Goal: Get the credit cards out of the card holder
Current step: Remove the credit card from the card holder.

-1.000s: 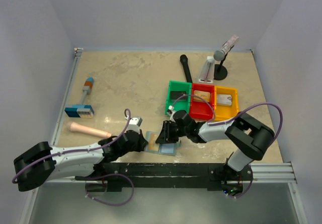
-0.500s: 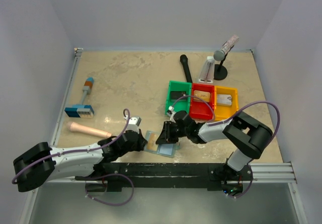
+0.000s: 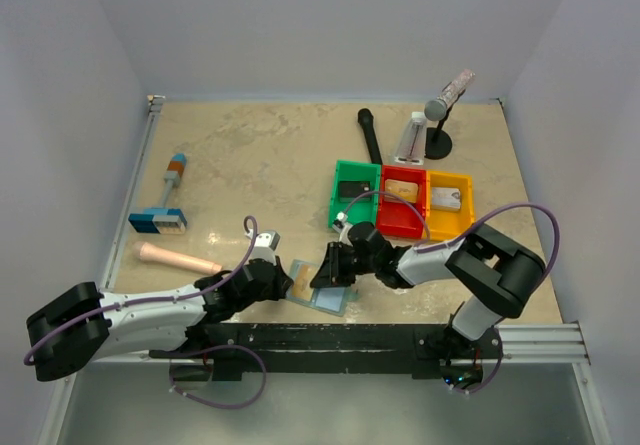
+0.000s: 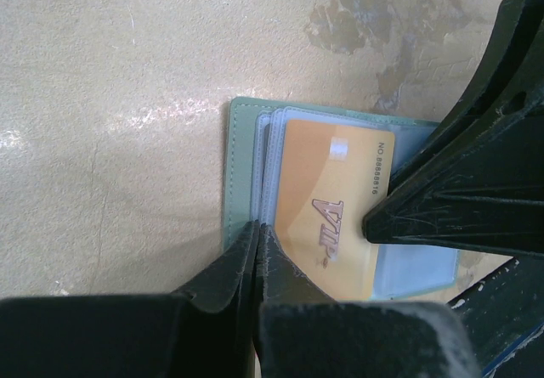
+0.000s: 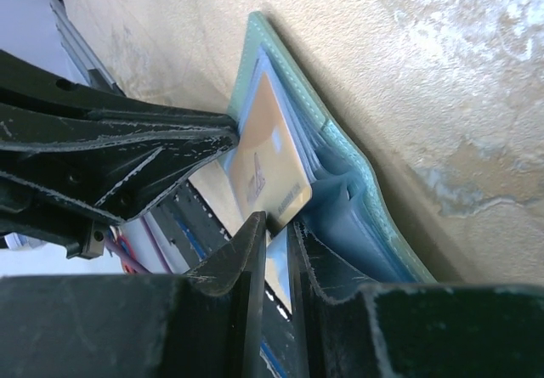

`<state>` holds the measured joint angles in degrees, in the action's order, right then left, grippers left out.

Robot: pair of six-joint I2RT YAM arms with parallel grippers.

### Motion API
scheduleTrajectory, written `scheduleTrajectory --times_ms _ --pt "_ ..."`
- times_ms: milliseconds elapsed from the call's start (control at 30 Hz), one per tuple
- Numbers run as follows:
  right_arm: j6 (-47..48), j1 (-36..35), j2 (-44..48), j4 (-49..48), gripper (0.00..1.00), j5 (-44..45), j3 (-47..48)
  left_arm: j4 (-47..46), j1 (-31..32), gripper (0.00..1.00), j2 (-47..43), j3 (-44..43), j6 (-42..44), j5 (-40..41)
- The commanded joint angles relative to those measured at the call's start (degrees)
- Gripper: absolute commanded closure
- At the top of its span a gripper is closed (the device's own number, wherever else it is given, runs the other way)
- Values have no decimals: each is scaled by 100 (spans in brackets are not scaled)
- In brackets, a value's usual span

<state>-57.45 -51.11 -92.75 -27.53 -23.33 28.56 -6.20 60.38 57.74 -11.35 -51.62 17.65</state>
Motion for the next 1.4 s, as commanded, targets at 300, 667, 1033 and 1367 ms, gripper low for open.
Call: scheduleTrajectory --times_ms 300,667,1033,1367 --pt "-38 -101 389 -517 79 -260 -78 338 9 99 124 142 -77 -148" --pt "-64 -57 407 -551 68 -286 -104 295 9 96 142 125 -24 -192" --pt "-346 -4 477 -807 64 -23 -87 48 9 100 151 169 73 -376" --pt "-636 128 425 -1096 64 189 -184 -180 9 100 -131 318 117 -464"
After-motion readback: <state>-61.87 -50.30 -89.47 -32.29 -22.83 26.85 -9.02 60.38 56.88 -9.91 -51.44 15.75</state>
